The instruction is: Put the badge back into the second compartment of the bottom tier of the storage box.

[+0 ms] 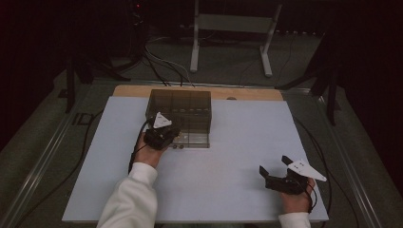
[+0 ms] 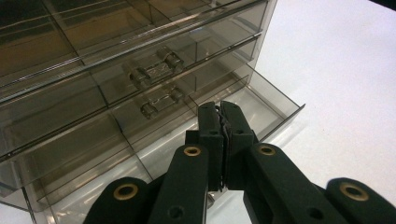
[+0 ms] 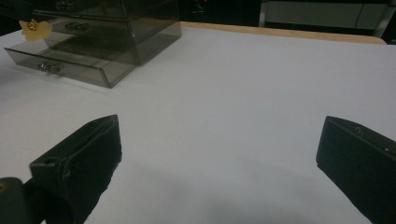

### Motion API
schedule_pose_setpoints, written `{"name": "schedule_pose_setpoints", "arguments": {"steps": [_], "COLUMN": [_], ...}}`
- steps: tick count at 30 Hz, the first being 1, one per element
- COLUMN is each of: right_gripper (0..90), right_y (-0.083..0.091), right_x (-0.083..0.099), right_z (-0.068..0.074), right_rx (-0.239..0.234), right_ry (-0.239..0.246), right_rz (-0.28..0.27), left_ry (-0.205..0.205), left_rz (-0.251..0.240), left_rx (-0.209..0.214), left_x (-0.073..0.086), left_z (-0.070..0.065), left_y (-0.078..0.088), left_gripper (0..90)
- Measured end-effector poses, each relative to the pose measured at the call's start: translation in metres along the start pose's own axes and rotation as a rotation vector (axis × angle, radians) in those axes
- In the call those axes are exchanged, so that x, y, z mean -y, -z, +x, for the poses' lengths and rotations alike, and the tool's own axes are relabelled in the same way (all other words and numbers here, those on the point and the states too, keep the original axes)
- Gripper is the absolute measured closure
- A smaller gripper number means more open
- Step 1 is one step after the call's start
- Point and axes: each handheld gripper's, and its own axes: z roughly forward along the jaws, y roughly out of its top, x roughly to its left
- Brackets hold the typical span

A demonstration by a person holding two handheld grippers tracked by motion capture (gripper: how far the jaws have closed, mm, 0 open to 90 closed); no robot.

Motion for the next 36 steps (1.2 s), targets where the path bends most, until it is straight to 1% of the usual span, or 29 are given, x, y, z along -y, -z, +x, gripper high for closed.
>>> {"name": "schedule_pose_setpoints", "arguments": {"steps": [6, 10, 14, 23, 36], "right_gripper": [0.4, 0.4, 0.4, 0.4, 0.4], "right_y": [0.0, -0.001, 0.0, 0.0, 0.0], "right_x": [0.0, 0.0, 0.0, 0.0, 0.0], "right_z": [0.0, 0.0, 0.0, 0.0, 0.0], "right_rx": [0.0, -0.001, -0.002, -0.002, -0.002], "right_ry": [0.0, 0.0, 0.003, 0.0, 0.002], "right_rz": [0.001, 0.0, 0.0, 0.0, 0.001], "left_ry": [0.002, -0.013, -0.017, -0.025, -0.021], "left_rz": [0.011, 0.025, 0.036, 0.038, 0.046], "left_rx": [-0.009, -0.023, -0.032, -0.057, -0.08], "left_x": [0.001, 0.001, 0.0, -0.001, -0.001], "left_z": [0.002, 0.002, 0.003, 0.003, 0.006], "left_y": [-0.002, -0.005, -0.007, -0.01, -0.014], "left_gripper": [89.7, 89.6, 89.7, 89.6, 89.6]}}
